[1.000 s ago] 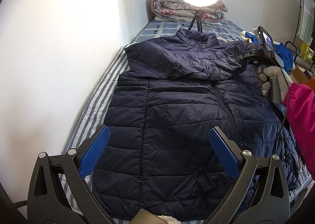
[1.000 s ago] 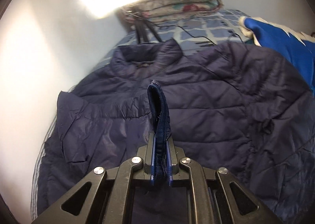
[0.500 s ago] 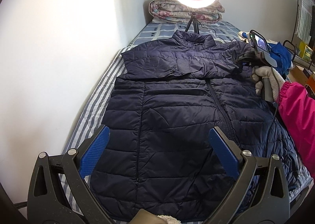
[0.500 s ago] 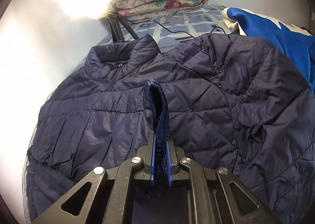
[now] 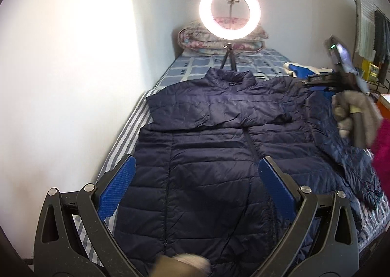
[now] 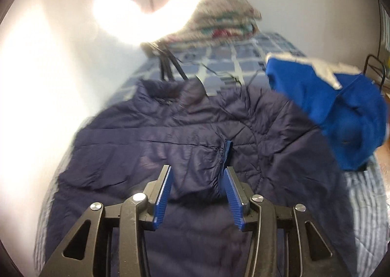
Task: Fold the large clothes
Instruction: 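Open the right tool to release the sleeve and withdraw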
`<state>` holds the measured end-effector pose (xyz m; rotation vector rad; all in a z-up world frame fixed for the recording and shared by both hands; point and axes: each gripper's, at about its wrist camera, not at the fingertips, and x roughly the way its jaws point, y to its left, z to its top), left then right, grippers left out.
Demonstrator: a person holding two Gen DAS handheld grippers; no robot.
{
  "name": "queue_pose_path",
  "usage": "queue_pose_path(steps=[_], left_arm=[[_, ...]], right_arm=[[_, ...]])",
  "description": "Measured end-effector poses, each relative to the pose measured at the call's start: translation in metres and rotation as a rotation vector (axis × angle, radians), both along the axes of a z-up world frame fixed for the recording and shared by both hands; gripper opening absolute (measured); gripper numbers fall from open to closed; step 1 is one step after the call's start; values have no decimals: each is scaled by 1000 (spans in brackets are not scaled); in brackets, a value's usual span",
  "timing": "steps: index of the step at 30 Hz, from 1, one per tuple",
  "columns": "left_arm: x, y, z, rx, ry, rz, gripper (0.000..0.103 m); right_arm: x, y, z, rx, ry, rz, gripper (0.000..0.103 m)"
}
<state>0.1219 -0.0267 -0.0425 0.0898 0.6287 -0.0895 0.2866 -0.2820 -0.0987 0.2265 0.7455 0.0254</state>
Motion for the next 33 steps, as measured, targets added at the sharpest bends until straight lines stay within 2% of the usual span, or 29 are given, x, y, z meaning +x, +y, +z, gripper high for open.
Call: queue_pose_path(steps=[4, 7, 10, 12, 14, 15, 20, 25, 27, 30, 33], left_arm=[[-3, -10, 1, -10, 10, -38, 102], [-7, -21, 2, -8, 1, -63, 102], [-9, -32, 1, -32, 16, -113, 102], [-11, -41, -1, -45, 23, -142, 102], [-13, -54, -3, -45, 25, -171, 102], [-14, -59, -4, -41, 26, -181, 102], [-30, -101, -13, -4, 6, -276, 101], [-55, -159, -28, 33, 28, -411, 85], [-64, -180, -34, 42, 51, -465, 71], [-76, -215, -42, 30, 103, -565, 56], [-87, -251, -47, 5, 157, -675, 55]], right_arm=[[-67, 7, 32, -62, -17, 6, 56], [-114, 8, 44, -119, -13, -17, 56], [-164, 5, 53, -174, -7, -57, 64], [-200, 0, 59, -216, -25, -111, 70], [-232, -8, 63, -224, -45, -172, 81], [-248, -13, 64, -219, -52, -204, 83], [-304, -41, 52, -210, -30, -337, 85], [-336, -72, 45, -215, -13, -456, 88], [-343, -86, 43, -218, -10, -491, 88], [-357, -100, 41, -274, -7, -549, 88], [-372, -120, 37, -269, 13, -599, 88]])
